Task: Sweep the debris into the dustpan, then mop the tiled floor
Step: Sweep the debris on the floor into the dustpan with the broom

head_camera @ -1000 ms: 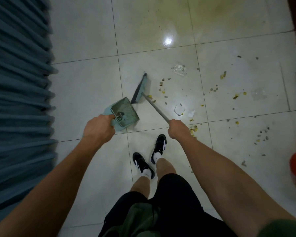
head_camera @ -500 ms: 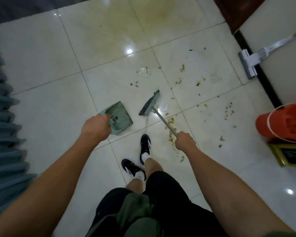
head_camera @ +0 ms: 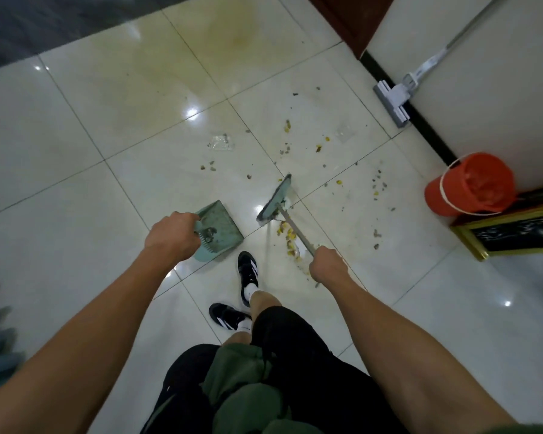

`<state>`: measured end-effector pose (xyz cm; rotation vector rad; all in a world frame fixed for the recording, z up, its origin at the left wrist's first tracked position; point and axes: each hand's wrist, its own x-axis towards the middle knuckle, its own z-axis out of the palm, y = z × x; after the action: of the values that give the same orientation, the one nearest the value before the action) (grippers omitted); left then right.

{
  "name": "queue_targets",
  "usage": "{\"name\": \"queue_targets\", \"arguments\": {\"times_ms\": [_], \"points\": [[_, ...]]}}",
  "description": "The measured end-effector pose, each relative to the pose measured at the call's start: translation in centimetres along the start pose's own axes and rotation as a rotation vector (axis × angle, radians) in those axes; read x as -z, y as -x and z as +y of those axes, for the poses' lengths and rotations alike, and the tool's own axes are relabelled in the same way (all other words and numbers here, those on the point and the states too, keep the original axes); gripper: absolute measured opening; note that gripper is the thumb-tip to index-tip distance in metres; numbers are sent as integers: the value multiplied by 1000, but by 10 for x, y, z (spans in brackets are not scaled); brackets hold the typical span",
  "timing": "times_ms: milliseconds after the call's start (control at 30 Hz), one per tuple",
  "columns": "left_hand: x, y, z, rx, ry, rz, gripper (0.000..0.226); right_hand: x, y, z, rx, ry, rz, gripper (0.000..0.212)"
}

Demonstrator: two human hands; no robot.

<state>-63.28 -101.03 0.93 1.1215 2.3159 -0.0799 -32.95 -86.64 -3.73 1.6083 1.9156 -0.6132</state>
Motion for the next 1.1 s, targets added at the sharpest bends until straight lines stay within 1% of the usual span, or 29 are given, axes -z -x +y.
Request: {"name": "queue_targets", "arguments": {"times_ms": [200,467,700,900,1100], "points": [[11,6,-18,37,-4,35,15,14,2,-31,104,14,45,26],[28,0,-54,126,-12,62,18,30,-27,-121,270,37,29,28],[52,-35,-85,213,-11,56,14,50,-81,-192,365,65,-27,22],[78,-76,-105,312,2,38,19,70,-131,-261,417,76,-79,24],[108,-121,-109,331,35,25,14,97,-174,-305,420,120,-84,24]]}}
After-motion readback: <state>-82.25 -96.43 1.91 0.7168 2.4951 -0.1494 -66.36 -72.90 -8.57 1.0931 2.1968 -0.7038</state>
